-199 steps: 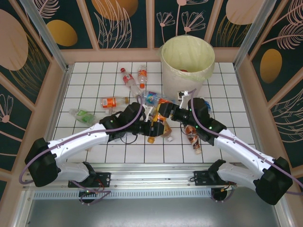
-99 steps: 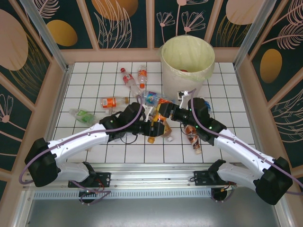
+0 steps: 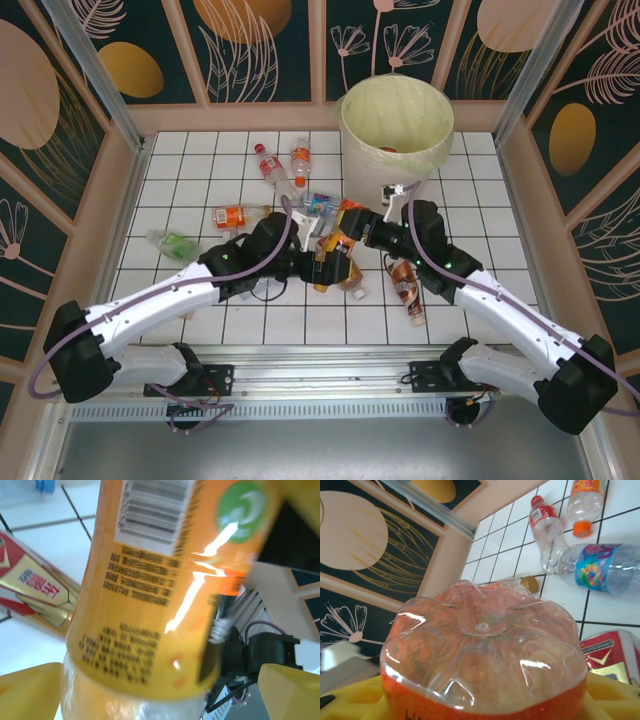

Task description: Put the plastic bottles in the bin

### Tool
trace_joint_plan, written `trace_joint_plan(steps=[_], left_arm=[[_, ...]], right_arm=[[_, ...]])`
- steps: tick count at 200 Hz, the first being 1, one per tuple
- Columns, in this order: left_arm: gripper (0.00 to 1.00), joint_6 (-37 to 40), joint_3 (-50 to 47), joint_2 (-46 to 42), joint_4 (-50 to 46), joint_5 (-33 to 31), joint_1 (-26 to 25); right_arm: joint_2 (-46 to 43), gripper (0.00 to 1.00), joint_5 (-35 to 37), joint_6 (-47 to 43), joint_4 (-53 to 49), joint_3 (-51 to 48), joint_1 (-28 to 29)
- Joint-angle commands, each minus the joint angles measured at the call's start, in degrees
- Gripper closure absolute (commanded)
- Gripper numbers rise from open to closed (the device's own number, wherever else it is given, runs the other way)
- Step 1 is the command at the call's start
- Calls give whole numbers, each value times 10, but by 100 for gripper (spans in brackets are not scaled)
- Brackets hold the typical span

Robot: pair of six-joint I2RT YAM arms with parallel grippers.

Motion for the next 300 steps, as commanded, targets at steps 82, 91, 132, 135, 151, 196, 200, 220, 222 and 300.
trace_joint_plan(steps=[82,91,132,135,151,196,200,220,222,300], left_arm=[[1,158,-20,-138,-11,-170,-2],[1,169,-30,-142,-4,-187,-2],[1,202,-76,-157,62,-212,-2],[1,204,-78,-157,66,-212,-2],[1,211,-85,-154,84,-215,-2],[1,219,-93,-137,110,-212,-2],[1,219,-92,-135,109,-213,-2],[1,221,-92,-128,105,-220,-2],[1,221,-91,-128,104,-221,-2],[1,211,-99,-124,112,-209,-2]], right_arm=[[-25,38,134,-151,-163,174,-91],[-19,38,158,-169,-175,198,-94],[19,38,221,-237,-196,300,-114],[23,38,225,-240,-197,306,-116],[38,38,232,-254,-193,337,-127],[97,37,233,-285,-183,423,-162],[103,37,229,-285,-182,431,-166],[136,37,214,-292,-179,467,-186],[140,37,212,-293,-179,471,-188],[260,37,212,-330,-181,587,-215]])
